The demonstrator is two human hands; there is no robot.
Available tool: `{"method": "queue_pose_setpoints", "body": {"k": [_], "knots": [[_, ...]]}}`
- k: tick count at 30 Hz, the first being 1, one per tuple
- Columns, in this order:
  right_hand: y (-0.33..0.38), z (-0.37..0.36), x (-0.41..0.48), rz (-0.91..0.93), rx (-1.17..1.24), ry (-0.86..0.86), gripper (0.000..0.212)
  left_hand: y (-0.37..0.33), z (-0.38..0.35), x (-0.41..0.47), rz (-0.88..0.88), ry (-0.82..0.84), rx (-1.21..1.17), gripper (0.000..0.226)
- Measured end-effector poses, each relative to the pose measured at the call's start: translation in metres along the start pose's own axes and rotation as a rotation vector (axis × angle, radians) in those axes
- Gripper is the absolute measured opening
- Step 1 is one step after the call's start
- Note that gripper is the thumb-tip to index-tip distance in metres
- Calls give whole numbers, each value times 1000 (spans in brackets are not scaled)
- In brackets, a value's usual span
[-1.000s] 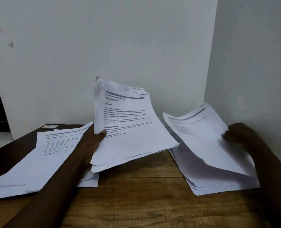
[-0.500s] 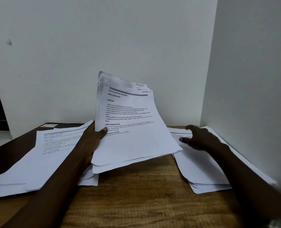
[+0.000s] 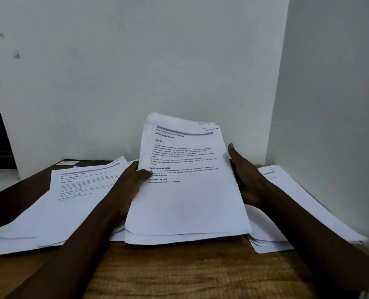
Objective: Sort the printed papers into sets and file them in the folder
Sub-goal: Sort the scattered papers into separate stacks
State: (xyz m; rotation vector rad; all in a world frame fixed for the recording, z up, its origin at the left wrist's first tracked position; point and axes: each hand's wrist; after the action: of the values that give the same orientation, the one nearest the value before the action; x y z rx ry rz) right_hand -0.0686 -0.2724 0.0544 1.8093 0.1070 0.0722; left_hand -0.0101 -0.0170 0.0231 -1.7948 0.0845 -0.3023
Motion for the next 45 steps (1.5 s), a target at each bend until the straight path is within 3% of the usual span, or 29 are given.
{"method": "queue_pose_setpoints", "body": {"k": [8, 13, 17, 22, 30, 32, 34, 38, 41, 43, 45], "knots": [[-19, 2, 10, 54, -83, -4, 33, 6, 8, 3, -124, -280, 200, 21], [-18, 3, 13, 91, -85, -84, 24, 9, 24, 14, -118, -309, 261, 13], [-10, 14, 13, 150, -170, -271, 24, -4, 47, 23, -176, -501, 565, 27], [0, 43, 15, 172, -210, -441, 31, -35, 97, 8, -136, -599, 893, 24], [1, 43, 16, 150, -227, -430, 27, -34, 129, -21, -28, -664, 1221, 63], [2, 42, 16, 163, -220, -431, 24, -39, 120, -20, 8, -637, 1480, 75], [3, 41, 15, 172, -208, -436, 21, -39, 108, -9, -27, -574, 1619, 70], [5, 41, 14, 170, -216, -440, 24, -23, 58, 13, -187, -169, 1520, 39], [7, 41, 12, 174, -203, -429, 25, -11, 14, 19, -169, 136, 1632, 42], [9, 41, 10, 180, -204, -423, 25, -7, -11, 17, -112, 254, 1692, 42], [9, 42, 9, 174, -222, -423, 28, -3, -18, 15, -26, 279, 1661, 28]]}}
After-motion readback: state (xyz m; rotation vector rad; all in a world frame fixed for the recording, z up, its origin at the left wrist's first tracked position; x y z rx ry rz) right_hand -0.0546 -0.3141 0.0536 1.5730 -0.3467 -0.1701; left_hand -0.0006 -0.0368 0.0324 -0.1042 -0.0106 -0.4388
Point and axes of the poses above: each hand's wrist, its own x-axis towards the middle knuckle, its own z-axis out of the back of the hand, y = z × x, and after that the axes turned 2 degrees about -x, right-handed
